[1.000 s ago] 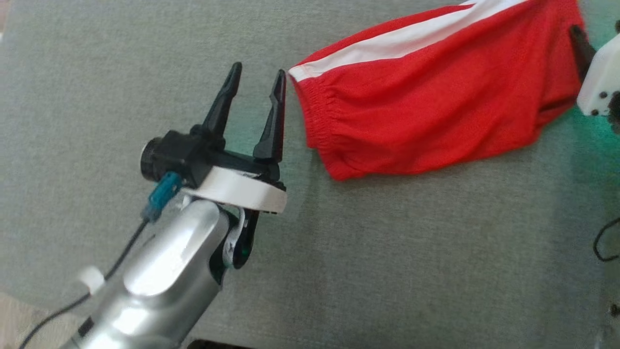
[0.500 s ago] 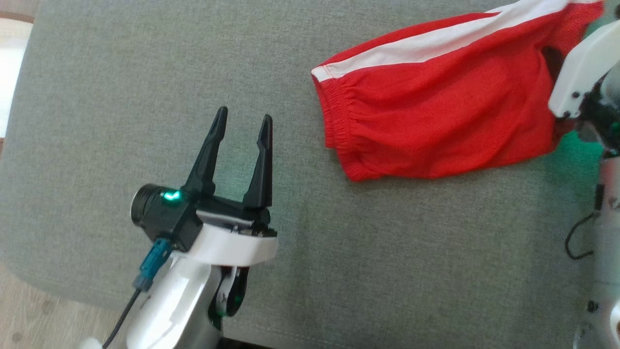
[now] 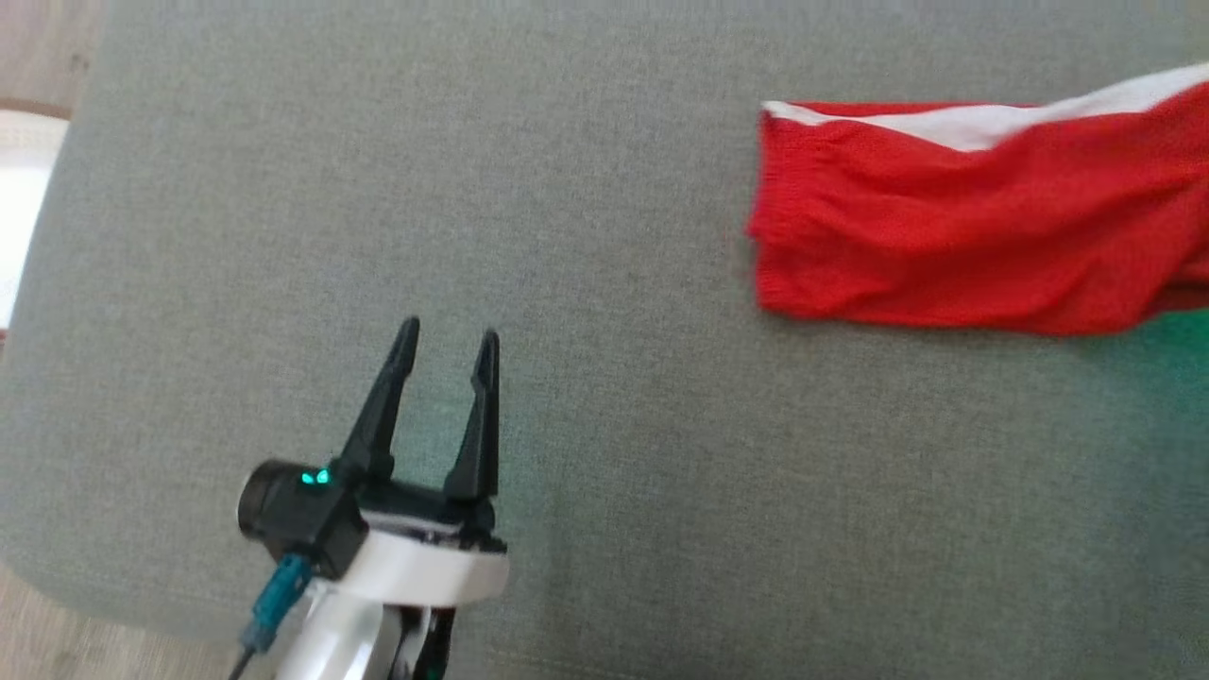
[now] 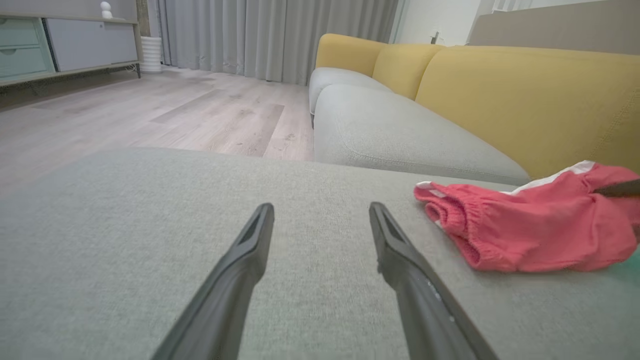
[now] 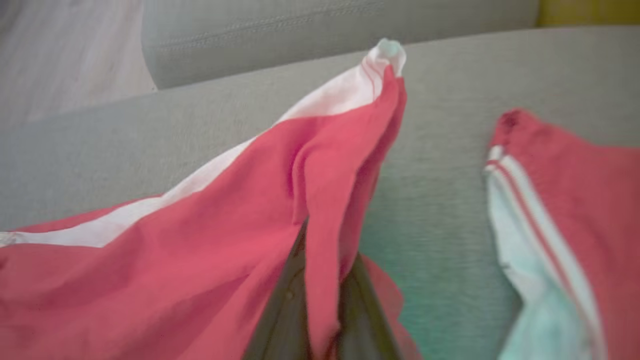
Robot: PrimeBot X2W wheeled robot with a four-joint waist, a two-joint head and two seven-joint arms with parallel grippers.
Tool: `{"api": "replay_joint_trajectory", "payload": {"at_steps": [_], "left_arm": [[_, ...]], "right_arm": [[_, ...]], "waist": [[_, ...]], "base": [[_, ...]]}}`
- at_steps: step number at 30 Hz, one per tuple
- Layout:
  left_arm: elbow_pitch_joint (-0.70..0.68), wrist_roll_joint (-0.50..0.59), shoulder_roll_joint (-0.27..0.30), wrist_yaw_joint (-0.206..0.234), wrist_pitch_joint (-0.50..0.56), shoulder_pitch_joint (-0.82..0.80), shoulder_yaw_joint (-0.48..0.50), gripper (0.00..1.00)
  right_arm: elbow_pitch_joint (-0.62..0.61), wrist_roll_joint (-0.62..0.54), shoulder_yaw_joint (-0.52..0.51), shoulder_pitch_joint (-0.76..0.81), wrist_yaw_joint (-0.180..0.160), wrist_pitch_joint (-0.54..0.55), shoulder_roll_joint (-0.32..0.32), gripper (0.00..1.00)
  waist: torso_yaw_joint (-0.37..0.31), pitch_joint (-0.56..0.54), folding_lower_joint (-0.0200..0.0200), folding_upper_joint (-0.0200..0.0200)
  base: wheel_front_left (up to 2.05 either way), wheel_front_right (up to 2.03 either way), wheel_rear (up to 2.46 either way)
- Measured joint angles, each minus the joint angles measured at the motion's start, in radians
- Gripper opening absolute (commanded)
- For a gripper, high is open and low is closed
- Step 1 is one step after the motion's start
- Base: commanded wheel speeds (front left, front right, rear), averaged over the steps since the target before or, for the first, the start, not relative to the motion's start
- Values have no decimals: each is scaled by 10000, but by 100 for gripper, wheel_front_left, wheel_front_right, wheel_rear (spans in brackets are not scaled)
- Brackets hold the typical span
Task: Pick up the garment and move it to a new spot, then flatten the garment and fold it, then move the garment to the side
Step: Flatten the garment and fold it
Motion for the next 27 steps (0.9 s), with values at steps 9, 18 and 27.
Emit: {"api": "replay_joint_trajectory", "payload": {"at_steps": [9, 18, 27], "left_arm": [[305, 451, -307, -403, 2, 1130, 359, 100], [504, 617, -502, -596, 2, 1254, 462, 100], [754, 552, -545, -629, 2, 1201, 230, 100]], "right_arm": [[-1124, 445, 322, 923, 0, -54, -280, 0], [-1007, -79, 2982, 949, 0, 251, 1753, 0], [1375, 77, 3064, 152, 0, -1799, 1916, 0]], "waist": [[-78, -919, -2, 0], [-133, -1049, 1, 0], [476, -1019, 2, 0]], "base": [[0, 0, 0], [0, 0, 0], [0, 0, 0]]}}
